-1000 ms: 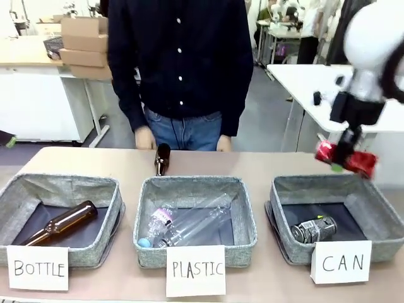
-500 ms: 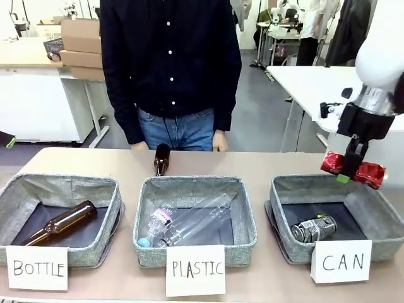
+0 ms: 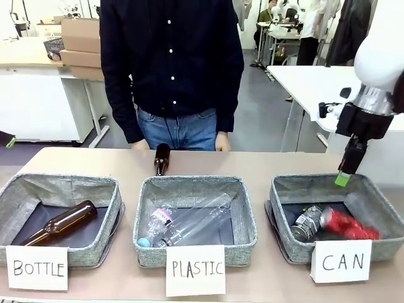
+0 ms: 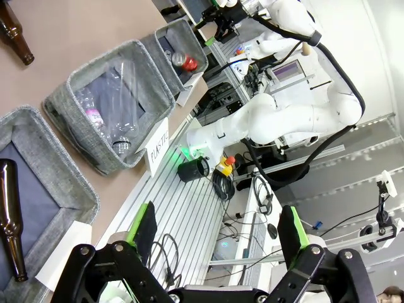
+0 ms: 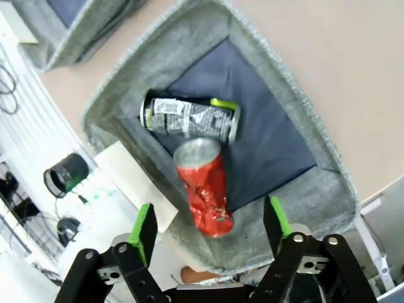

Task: Sort the can waste into the basket.
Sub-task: Pick up the can waste from the table and place it in the right Fabric basket.

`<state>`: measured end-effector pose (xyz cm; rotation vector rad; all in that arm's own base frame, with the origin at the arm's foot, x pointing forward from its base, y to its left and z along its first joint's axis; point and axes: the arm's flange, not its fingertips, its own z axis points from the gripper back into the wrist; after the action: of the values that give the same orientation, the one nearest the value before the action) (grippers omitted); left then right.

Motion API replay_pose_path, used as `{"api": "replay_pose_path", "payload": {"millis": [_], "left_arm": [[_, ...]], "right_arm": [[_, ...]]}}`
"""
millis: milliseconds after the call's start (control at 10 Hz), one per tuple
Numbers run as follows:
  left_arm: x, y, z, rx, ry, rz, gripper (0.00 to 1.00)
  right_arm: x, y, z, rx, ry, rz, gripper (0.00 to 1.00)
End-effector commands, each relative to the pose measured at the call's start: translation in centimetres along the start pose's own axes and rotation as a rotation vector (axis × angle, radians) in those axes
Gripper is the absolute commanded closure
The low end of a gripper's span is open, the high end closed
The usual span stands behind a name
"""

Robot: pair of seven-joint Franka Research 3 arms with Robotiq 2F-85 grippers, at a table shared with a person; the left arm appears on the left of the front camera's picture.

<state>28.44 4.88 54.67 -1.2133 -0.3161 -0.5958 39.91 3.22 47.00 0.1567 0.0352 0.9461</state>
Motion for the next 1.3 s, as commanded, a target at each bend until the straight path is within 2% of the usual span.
{"api": "replay_pose_path", "payload": {"millis": [0,300,400,500,600,700,800,900,1000,1100,1200], "left_arm": [[0.0,-0.2,0.0,-0.013,-0.007,-0.019,0.00],[0.0,-0.2,0.0,-0.013,-0.007,-0.019,0.00],[0.0,-0.2,0.0,-0.013,-0.007,-0.019,0.00],[0.0,-0.2,0.0,-0.013,-0.007,-0.019,0.00],[0.0,-0.2,0.0,-0.013,-0.007,-0.019,0.00],[0.0,-0.2,0.0,-0.013,-0.007,-0.019,0.00],[0.0,-0.2,0.0,-0.013,-0.007,-0.019,0.00],[0.0,-0.2,0.0,-0.013,-0.007,-0.019,0.00],[0.0,-0.2,0.0,-0.013,-0.007,-0.019,0.00],[0.0,-0.2,0.0,-0.013,-0.007,-0.019,0.00],[0.0,-0.2,0.0,-0.013,-0.007,-0.019,0.00]], "right_arm": [[0.5,-0.8,0.5,0.009,-0.030,0.013,0.00],[0.9,-0.9,1.0,0.048,-0.106,-0.017,0.00],[1.4,-0.6,1.7,0.120,-0.230,-0.051,0.00],[2.5,0.3,2.9,0.359,-0.458,-0.076,0.00],[3.8,1.1,4.8,0.613,-0.752,-0.234,0.00],[3.9,1.3,5.9,0.828,-0.797,-0.246,0.00],[3.4,0.7,7.3,1.147,-0.884,-0.208,0.00],[3.3,-0.5,7.9,1.247,-1.040,-0.351,0.00],[2.8,-1.2,8.1,1.275,-1.137,-0.421,0.00],[2.8,-1.7,8.0,1.281,-1.147,-0.426,0.00],[3.0,0.7,8.6,0.837,-0.706,-0.130,0.00]]}}
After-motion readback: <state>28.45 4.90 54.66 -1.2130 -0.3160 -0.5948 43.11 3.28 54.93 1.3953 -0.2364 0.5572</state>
